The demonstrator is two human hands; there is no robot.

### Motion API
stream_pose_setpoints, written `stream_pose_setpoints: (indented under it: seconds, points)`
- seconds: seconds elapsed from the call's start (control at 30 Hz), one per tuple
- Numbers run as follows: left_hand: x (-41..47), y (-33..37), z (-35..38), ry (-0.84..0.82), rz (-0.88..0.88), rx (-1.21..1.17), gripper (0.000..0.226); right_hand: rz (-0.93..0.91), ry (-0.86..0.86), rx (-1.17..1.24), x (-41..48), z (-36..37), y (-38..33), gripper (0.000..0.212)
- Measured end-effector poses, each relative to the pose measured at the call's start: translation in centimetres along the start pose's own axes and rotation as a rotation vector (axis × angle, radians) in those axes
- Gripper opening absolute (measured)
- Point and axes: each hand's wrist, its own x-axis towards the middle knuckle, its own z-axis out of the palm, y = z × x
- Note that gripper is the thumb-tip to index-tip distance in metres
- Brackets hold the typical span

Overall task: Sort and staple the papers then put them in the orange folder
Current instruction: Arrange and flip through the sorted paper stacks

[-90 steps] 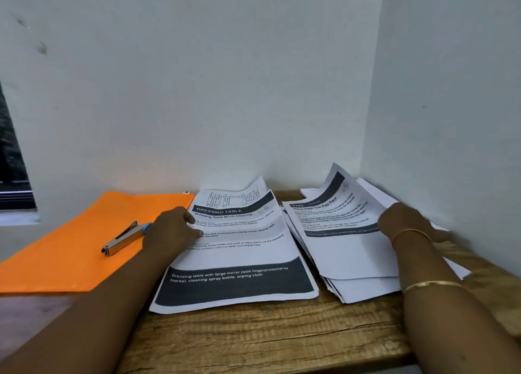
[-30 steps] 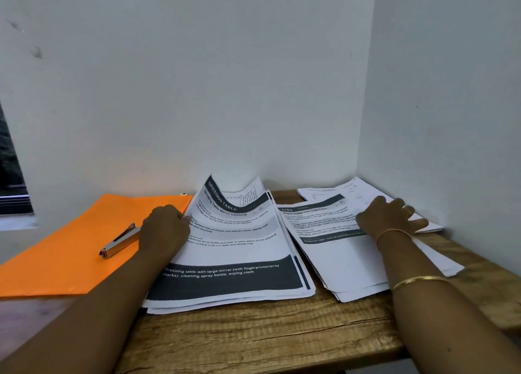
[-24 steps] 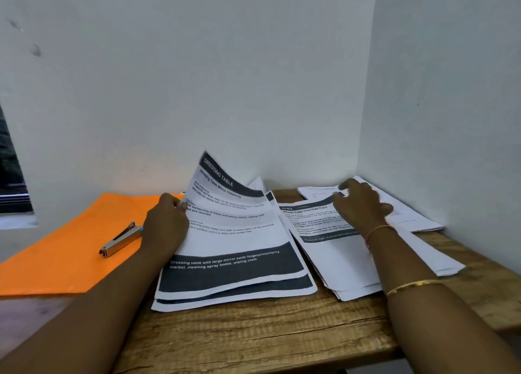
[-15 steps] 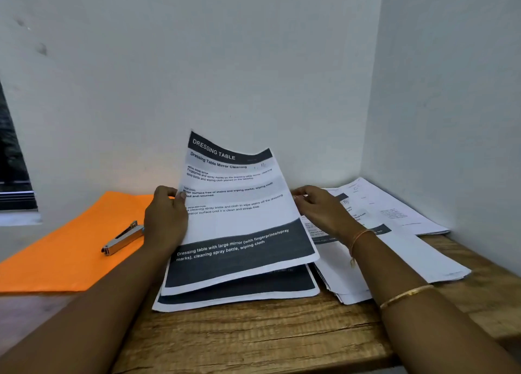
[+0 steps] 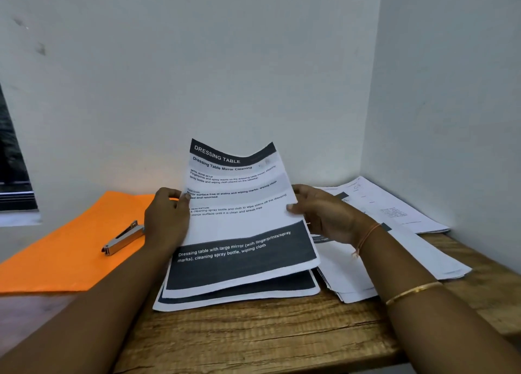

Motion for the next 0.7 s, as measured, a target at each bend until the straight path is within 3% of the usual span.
stream_pose_setpoints:
  seconds: [0.1, 0.17, 0.27, 0.33, 0.4, 0.5, 0.57, 0.7]
  points:
    - [-0.1, 0.0, 0.0, -0.029, 0.017, -0.018, 0.023, 0.052, 0.012, -0.039, -0.3, 0.3, -0.2, 0.037]
    - [-0.2, 0.0, 0.1, -0.058, 0.027, -0.038, 0.018, 0.093, 0.11, -0.02, 0.0, -0.1, -0.3, 0.035]
    - [-0.2, -0.3, 0.3, -0.118, 0.015, -0.102, 0.007, 0.155, 0.487, -0.106, 0.7, -1.5, -0.4, 0.022]
    - [-0.1, -0.6, 0.2, -0.133, 0.014, -0.075, 0.015, 0.15, 0.69, -0.258, 0.7, -2.3, -0.6, 0.026]
    - [0.0, -0.9, 0.1, -0.136, 0.013, -0.029, 0.018, 0.072, 0.82, -0.469, 0.4, -3.4, -0.6, 0.031]
    - [0.3, -1.1, 0.3, -0.128, -0.011, 0.04, 0.014, 0.006, 1.004, -0.549, -0.7, -4.7, -0.3, 0.022]
    - [0.4, -1.1, 0.4, -0.119, -0.023, 0.097, 0.008, 0.047, 1.067, -0.638, -1.4, -5.1, -0.4, 0.009]
    - [0.4, -1.5, 0.2, -0.118, -0.029, 0.204, 0.014, 0.116, 1.138, -0.781, -2.4, -6.1, -0.3, 0.016]
